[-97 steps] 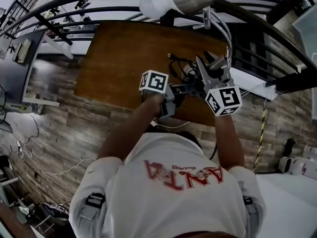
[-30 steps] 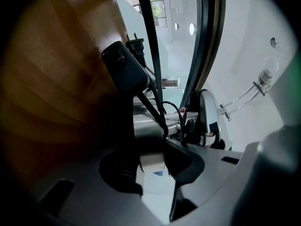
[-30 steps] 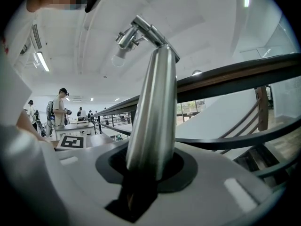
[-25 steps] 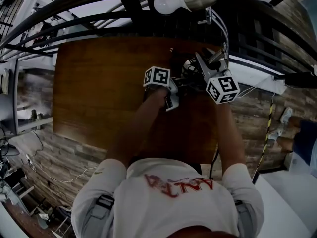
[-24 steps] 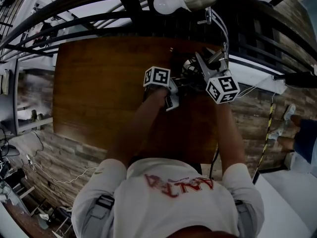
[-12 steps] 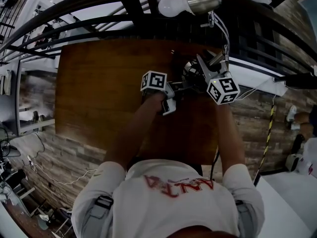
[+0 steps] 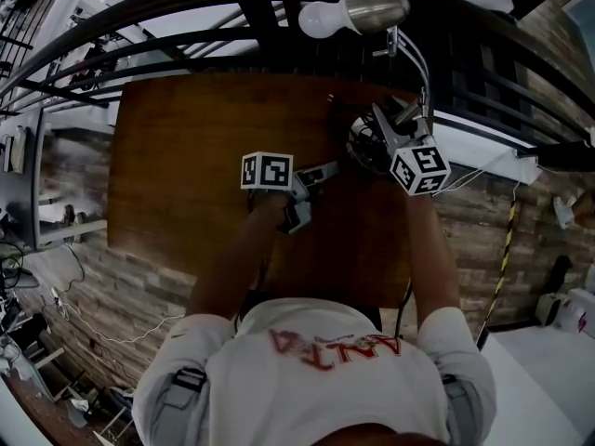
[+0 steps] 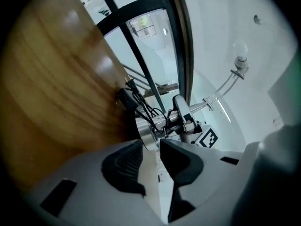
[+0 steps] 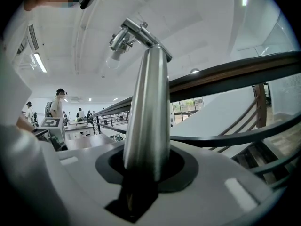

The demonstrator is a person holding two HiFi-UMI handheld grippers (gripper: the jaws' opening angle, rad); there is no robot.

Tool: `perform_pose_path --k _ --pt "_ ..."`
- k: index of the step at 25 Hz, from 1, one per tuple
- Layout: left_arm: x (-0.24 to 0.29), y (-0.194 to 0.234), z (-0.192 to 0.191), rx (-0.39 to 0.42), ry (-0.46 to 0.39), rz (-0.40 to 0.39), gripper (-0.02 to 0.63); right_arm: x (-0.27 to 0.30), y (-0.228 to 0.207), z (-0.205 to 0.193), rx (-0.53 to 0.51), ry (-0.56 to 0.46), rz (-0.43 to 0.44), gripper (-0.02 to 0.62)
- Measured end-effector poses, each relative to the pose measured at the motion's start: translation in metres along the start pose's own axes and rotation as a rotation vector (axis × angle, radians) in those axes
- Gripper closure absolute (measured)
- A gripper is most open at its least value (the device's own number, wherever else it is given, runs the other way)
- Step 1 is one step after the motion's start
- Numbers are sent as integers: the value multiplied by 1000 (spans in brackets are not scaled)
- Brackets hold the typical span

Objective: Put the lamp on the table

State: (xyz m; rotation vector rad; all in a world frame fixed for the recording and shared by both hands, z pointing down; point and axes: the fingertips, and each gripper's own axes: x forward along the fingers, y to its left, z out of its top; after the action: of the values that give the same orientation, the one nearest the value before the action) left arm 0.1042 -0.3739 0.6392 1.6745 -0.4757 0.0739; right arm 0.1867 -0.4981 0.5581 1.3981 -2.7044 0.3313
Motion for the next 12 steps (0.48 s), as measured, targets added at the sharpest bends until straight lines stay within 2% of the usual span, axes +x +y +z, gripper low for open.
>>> perform_pose_path --k 2,3,8,12 --pt "-11 -2 7 114 -42 32 564 0 1 -1 1 3 -1 474" --pt "-15 -6 10 173 -61 38 575 1 0 -2 2 4 -3 474" --pt "-31 -26 19 403 -119 49 588 3 0 -1 0 14 -10 474" --pt "-45 -35 20 497 -165 46 588 3 3 -4 -17 30 -4 474"
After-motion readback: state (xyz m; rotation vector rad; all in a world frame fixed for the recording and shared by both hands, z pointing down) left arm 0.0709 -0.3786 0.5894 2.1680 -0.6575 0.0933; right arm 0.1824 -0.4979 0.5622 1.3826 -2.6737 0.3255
